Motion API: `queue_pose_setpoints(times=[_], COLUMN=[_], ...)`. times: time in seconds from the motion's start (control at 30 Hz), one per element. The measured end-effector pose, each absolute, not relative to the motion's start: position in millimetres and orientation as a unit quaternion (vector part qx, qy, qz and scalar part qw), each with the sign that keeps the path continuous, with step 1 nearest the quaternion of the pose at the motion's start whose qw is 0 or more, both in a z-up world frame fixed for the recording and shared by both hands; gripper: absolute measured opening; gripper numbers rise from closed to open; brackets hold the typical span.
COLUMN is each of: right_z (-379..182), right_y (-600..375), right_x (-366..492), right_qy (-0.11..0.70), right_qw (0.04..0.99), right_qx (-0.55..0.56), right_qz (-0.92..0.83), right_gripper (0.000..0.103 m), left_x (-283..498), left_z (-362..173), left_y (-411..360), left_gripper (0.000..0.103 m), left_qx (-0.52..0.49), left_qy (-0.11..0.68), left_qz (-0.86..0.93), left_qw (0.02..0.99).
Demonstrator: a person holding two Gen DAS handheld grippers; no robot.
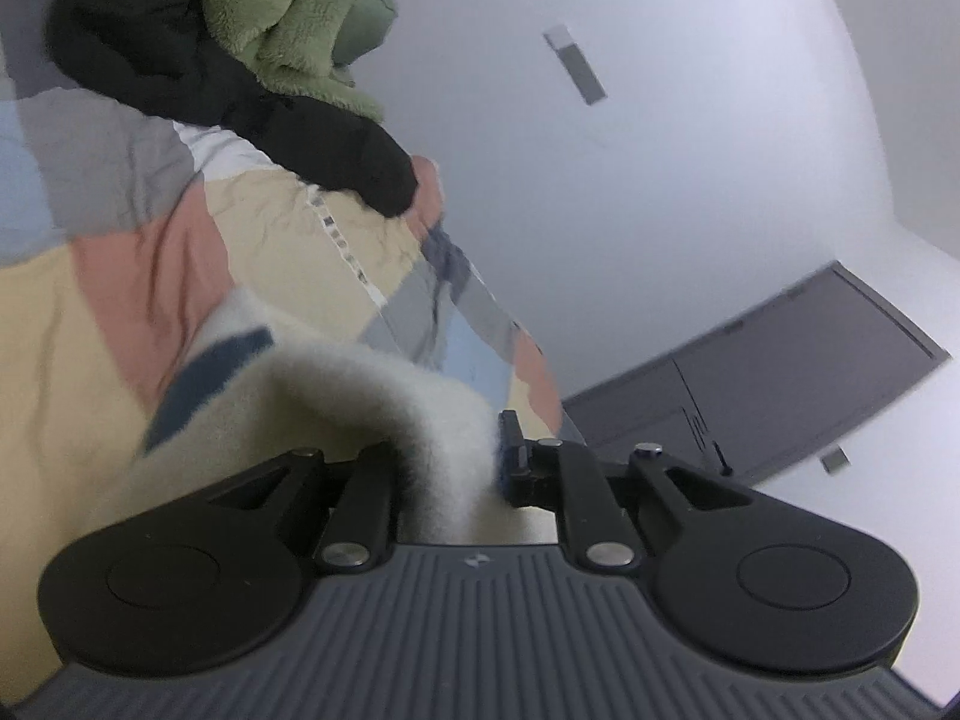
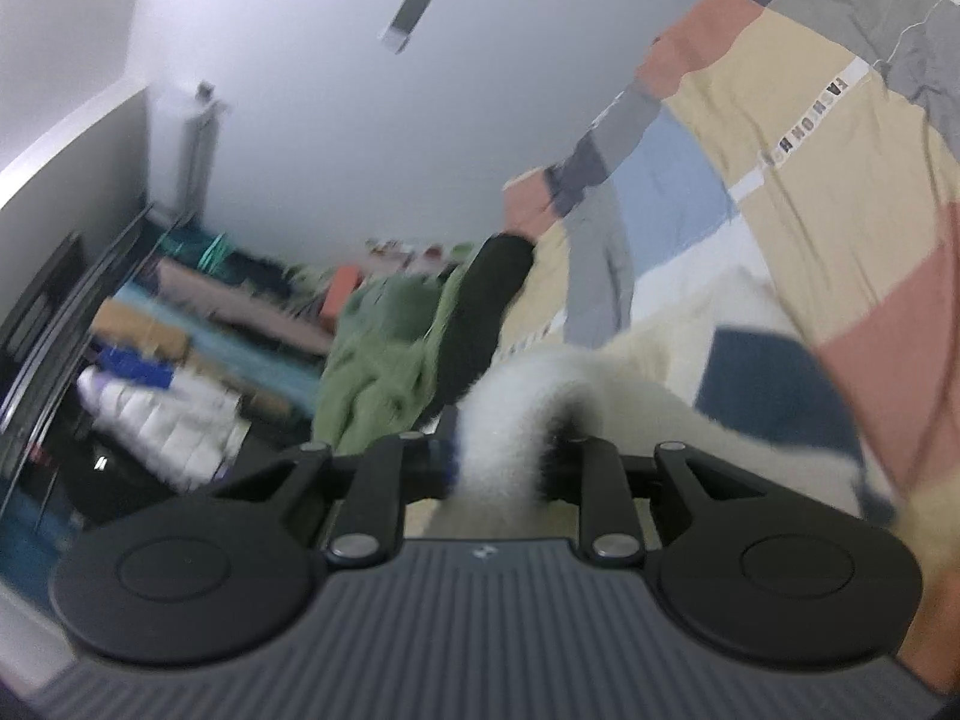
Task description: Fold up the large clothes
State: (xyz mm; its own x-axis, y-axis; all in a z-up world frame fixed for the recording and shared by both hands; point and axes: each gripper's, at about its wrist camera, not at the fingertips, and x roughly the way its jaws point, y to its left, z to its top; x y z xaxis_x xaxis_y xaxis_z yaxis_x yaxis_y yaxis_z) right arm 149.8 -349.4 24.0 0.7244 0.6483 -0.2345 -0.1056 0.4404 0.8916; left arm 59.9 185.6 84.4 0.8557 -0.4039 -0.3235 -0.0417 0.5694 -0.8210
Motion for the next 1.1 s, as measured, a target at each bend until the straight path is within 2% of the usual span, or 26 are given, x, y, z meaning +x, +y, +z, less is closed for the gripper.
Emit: queue_pose_setpoints(times=[0.2,0.37,0.6,0.83,0.93,1.0,1.07,1.1], right_z=[-24.1,-70.3,-107.6,-120.9,-118.4,-113.2,-106.9,-102.9], right_y=[-321.5,-305.7,-294.5,-289.7,-290.6,-289.6,-288.8,-287.8], right_x=[230.3,270.7,311.7,324.4,319.0,312.3,303.0,296.4], right_qy=[0.297,0.319,0.346,0.349,0.343,0.34,0.337,0.336], right_qw=[0.808,0.81,0.807,0.808,0.809,0.81,0.813,0.816], right_qx=[0.468,0.456,0.446,0.439,0.44,0.435,0.429,0.424], right_qz=[0.201,0.184,0.172,0.18,0.187,0.196,0.201,0.204], right_gripper=[0.023,0.023,0.023,0.021,0.023,0.025,0.028,0.032], left_x=[151.4,196.0,240.5,241.3,229.5,223.9,211.6,204.8], left_z=[40.7,3.5,-51.6,-61.1,-53.1,-48.1,-39.0,-34.2], left_y=[191.4,191.8,207.5,206.4,198.1,193.4,186.6,182.4], left_gripper=[0.015,0.015,0.016,0.017,0.026,0.054,0.067,0.069], left_qx=[-0.417,-0.377,-0.386,-0.384,-0.364,-0.36,-0.356,-0.348], left_qy=[0.266,0.285,0.314,0.314,0.311,0.308,0.303,0.302], left_qz=[-0.081,-0.058,-0.044,-0.042,-0.042,-0.055,-0.062,-0.061], left_qw=[0.865,0.879,0.866,0.867,0.877,0.879,0.882,0.885])
